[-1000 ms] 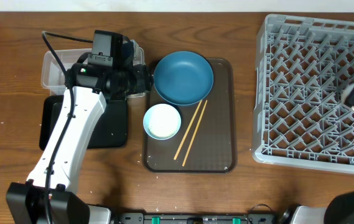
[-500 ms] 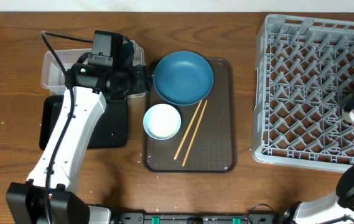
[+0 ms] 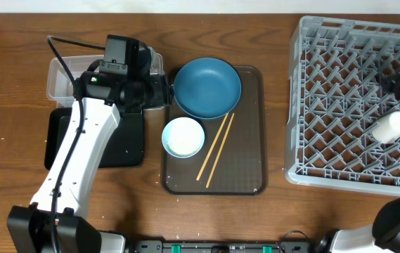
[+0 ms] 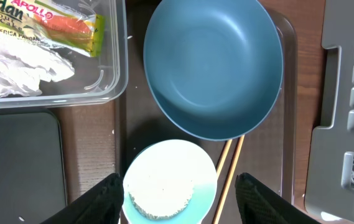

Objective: Sort waste into correct bins and load items into the dishwasher rack
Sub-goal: 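Place the white cup into the dish rack with the right gripper, then grasp the blue plate rim with the right gripper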

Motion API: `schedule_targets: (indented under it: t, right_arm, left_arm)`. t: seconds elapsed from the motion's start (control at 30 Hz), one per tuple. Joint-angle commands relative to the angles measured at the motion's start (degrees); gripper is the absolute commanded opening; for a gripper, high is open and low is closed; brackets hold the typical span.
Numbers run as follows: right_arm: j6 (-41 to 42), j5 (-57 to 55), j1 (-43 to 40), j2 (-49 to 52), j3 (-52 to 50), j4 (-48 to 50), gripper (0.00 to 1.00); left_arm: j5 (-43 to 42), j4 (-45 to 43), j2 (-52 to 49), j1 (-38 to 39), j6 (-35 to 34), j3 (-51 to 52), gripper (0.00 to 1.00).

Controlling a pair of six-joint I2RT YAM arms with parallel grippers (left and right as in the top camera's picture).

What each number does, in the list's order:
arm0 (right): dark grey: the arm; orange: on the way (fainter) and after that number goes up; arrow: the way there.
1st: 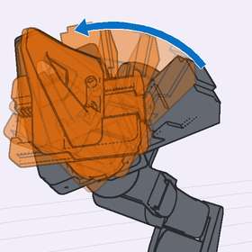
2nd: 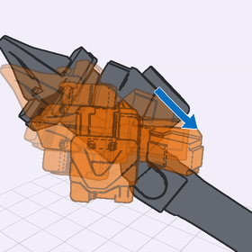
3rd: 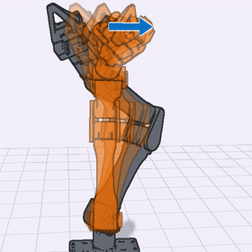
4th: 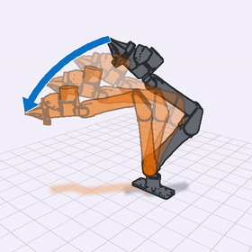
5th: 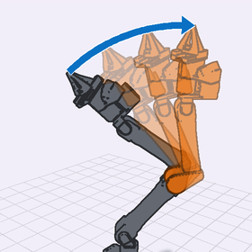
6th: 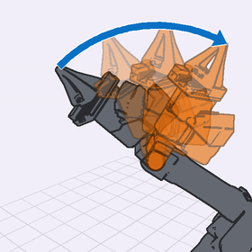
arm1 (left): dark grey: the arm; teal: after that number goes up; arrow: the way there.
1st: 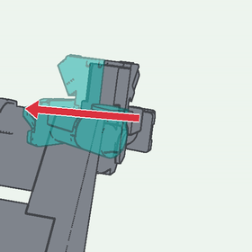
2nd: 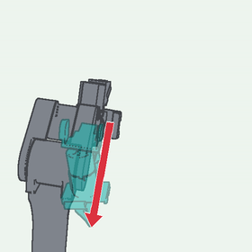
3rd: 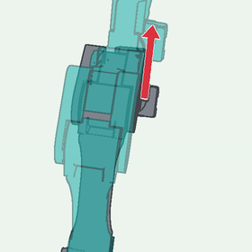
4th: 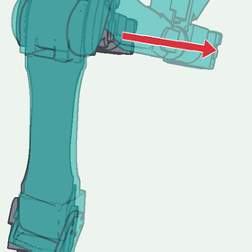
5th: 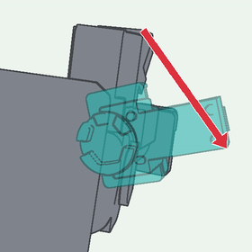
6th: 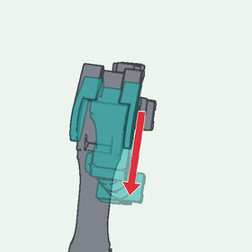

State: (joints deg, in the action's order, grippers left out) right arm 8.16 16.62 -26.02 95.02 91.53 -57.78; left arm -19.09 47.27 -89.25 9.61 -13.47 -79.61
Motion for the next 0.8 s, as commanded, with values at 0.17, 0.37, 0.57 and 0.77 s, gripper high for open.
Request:
schedule_targets:
  t: [0.17, 0.37, 0.57, 0.77]
  right_arm:
    - [-4.61, 3.89, 19.04, 1.07, -0.81, 4.24, 0.72]
    - [-3.96, -1.88, 31.93, 6.05, -2.19, 12.07, 0.71]
    - [2.67, -9.84, 40.06, 14.84, -2.19, 18.05, 0.67]
    - [7.43, -9.97, 44.63, 22.77, -2.19, 22.95, 0.56]
  left_arm:
    - [3.72, 1.20, 0.00, 0.00, 0.35, -0.44, 0.61]
    - [9.40, 5.29, 0.00, -0.02, 0.33, -0.44, 0.61]
    - [9.73, 7.56, 0.00, 0.00, 0.33, -0.44, 0.62]
    - [9.73, 7.85, 0.00, 0.00, 0.35, -0.44, 0.62]
